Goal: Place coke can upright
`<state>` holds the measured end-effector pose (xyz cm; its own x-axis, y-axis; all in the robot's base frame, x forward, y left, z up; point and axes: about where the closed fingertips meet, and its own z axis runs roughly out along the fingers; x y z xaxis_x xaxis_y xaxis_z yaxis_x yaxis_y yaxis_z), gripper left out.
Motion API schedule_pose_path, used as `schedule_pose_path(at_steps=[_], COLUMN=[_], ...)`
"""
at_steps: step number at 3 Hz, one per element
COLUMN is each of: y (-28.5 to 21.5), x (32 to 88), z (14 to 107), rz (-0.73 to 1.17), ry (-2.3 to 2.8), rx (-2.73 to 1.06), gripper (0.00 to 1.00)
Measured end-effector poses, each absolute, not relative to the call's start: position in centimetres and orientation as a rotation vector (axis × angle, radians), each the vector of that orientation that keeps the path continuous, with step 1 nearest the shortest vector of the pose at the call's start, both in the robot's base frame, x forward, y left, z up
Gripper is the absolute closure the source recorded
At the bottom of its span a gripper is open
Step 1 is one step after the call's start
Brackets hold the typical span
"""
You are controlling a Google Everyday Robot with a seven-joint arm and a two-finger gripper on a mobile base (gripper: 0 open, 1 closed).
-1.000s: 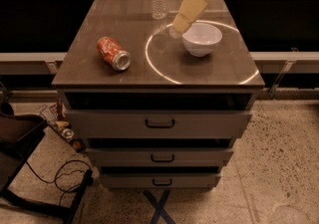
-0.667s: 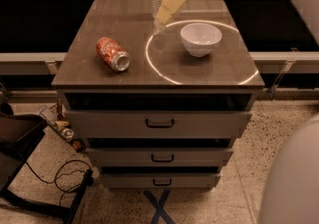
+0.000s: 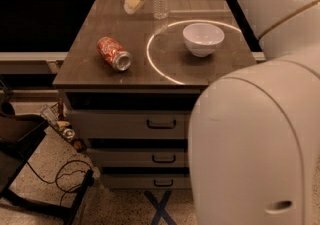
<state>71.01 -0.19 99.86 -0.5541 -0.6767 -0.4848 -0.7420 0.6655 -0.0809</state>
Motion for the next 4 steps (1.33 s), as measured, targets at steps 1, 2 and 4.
schedule_pose_path(at_steps=[1, 2, 4], y=[2.3, 5.3, 10.1], x=[71.3, 72.0, 73.5], z=[99.4, 97.7, 94.0], rz=[0.186, 0.16, 0.115], ry=[2.456, 2.521, 2.605], rx=[-1.106, -1.115, -1.111], gripper=[0.0, 0.0, 0.0])
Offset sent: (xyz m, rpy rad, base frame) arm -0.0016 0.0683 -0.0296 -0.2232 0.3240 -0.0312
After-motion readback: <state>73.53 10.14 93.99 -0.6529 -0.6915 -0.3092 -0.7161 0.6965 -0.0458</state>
